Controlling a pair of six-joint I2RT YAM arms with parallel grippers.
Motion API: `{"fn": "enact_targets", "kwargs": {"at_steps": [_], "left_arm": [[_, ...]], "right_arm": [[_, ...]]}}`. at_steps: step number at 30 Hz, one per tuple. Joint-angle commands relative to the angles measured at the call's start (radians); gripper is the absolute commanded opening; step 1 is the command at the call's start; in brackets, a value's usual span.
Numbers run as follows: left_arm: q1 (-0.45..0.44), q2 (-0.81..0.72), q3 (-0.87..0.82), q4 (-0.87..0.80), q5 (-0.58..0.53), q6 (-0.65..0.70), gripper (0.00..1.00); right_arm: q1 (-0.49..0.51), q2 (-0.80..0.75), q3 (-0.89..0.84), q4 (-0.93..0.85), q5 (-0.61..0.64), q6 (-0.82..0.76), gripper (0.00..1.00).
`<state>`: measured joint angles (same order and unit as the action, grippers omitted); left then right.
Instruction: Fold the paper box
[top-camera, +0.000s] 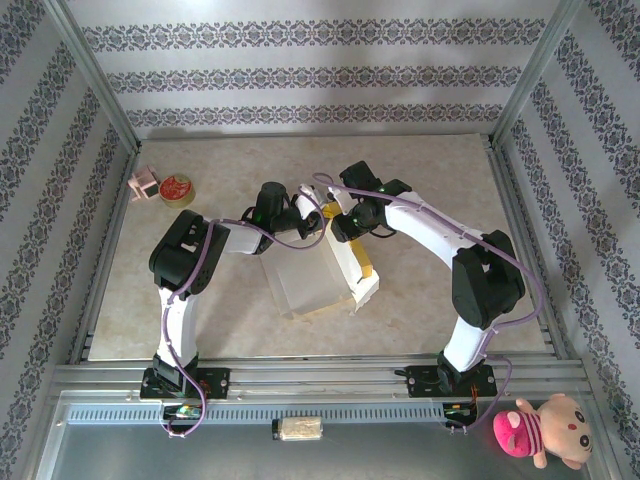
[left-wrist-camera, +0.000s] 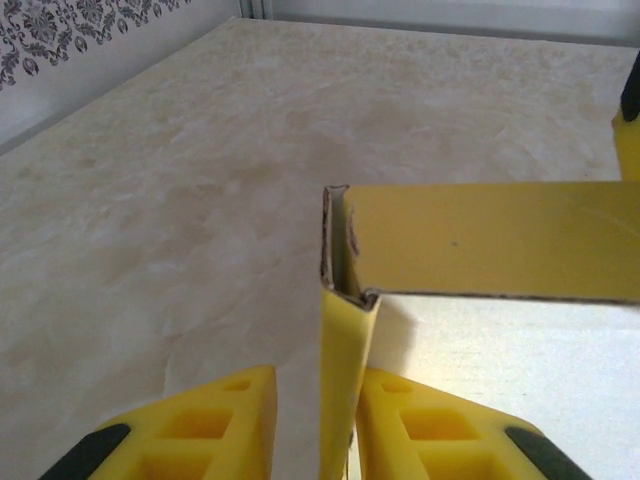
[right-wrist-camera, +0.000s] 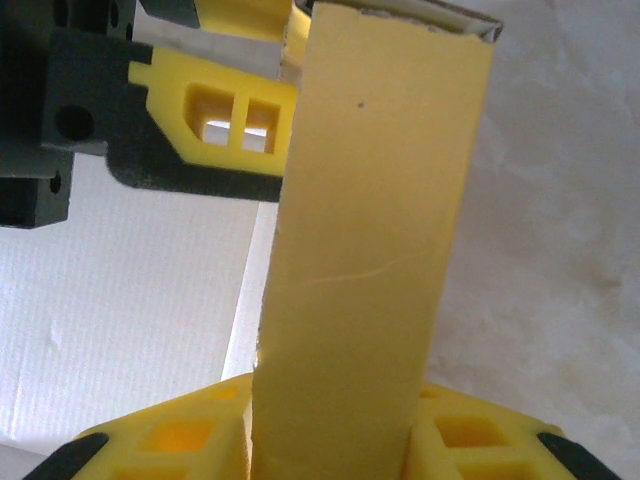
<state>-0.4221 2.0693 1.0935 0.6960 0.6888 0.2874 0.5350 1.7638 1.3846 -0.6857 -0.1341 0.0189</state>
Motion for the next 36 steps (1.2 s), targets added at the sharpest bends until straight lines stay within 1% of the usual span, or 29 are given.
{"fn": "enact_targets", "kwargs": {"at_steps": [1, 3, 4, 5, 9, 11, 17, 18, 19, 20, 21, 22, 23, 24, 30, 33, 36], "left_arm": [[0.013, -0.025, 0.033, 0.049, 0.058, -0.036, 0.36], [0.012, -0.023, 0.032, 0.056, 0.061, -0.040, 0.36], [0.013, -0.022, 0.031, 0.058, 0.064, -0.042, 0.34], [0.013, -0.021, 0.031, 0.059, 0.066, -0.046, 0.30], [0.014, -0.022, 0.038, 0.055, 0.076, -0.050, 0.08], [0.013, -0.020, 0.044, 0.048, 0.079, -0.053, 0.00], [0.013, -0.008, 0.029, 0.100, 0.049, -0.056, 0.00], [0.013, -0.006, 0.031, 0.102, 0.046, -0.058, 0.02], [0.013, -0.008, 0.032, 0.103, 0.044, -0.061, 0.12], [0.013, -0.011, 0.028, 0.109, 0.035, -0.068, 0.28], [0.013, -0.021, 0.021, 0.119, 0.023, -0.078, 0.39], [0.014, -0.028, 0.010, 0.130, 0.012, -0.084, 0.48], [0.014, -0.043, -0.006, 0.143, 0.000, -0.088, 0.54], [0.014, -0.063, -0.024, 0.151, -0.013, -0.092, 0.56], [0.029, -0.220, -0.161, 0.189, -0.107, -0.166, 0.61], [0.042, -0.314, -0.239, 0.171, -0.179, -0.211, 0.65], [0.057, -0.408, -0.305, 0.141, -0.230, -0.268, 0.67]], "right_arm": [[0.020, -0.013, -0.016, -0.025, 0.017, -0.031, 0.35], [0.019, -0.015, -0.017, -0.025, 0.017, -0.030, 0.35], [0.020, -0.015, -0.016, -0.025, 0.017, -0.031, 0.35], [0.020, -0.014, -0.018, -0.025, 0.017, -0.032, 0.35], [0.020, -0.013, -0.020, -0.027, 0.022, -0.034, 0.35], [0.020, -0.015, -0.021, -0.025, 0.025, -0.037, 0.35], [0.020, -0.020, -0.015, -0.022, 0.044, -0.048, 0.35], [0.022, -0.021, -0.013, -0.022, 0.054, -0.050, 0.34], [0.022, -0.022, -0.010, -0.022, 0.063, -0.055, 0.34], [0.022, -0.025, -0.009, -0.022, 0.077, -0.059, 0.33], [0.023, -0.028, -0.007, -0.020, 0.095, -0.066, 0.33], [0.023, -0.031, -0.006, -0.020, 0.106, -0.073, 0.32], [0.023, -0.036, -0.003, -0.020, 0.123, -0.084, 0.32], [0.023, -0.039, -0.001, -0.020, 0.139, -0.098, 0.32], [0.023, -0.059, 0.006, -0.018, 0.201, -0.218, 0.30], [0.023, -0.056, 0.014, -0.021, 0.240, -0.295, 0.30], [0.025, -0.047, 0.027, -0.025, 0.289, -0.381, 0.30]]}}
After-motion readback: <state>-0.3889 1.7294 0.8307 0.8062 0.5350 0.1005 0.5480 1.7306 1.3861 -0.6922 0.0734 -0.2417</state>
